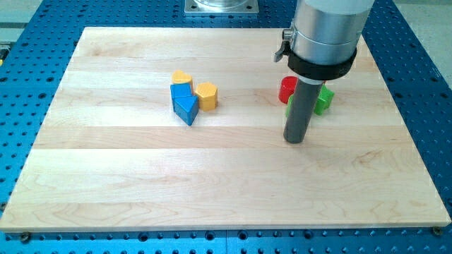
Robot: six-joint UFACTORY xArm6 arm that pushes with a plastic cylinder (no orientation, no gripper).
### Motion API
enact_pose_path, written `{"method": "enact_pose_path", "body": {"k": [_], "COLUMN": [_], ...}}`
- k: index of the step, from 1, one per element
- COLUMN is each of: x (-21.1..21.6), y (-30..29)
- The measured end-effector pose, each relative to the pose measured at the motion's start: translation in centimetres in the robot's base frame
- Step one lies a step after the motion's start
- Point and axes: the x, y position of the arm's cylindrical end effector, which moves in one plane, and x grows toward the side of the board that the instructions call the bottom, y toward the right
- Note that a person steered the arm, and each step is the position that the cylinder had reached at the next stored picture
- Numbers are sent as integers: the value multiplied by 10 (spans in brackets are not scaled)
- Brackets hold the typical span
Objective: Separate the yellow blocks from the blue blocks
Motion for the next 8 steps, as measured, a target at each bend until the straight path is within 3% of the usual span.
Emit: {"method": "enact_pose_path", "body": {"k": [3,4,5,8], "x": [0,0,-2,-86], "y": [-15,-84,-117,-148]}}
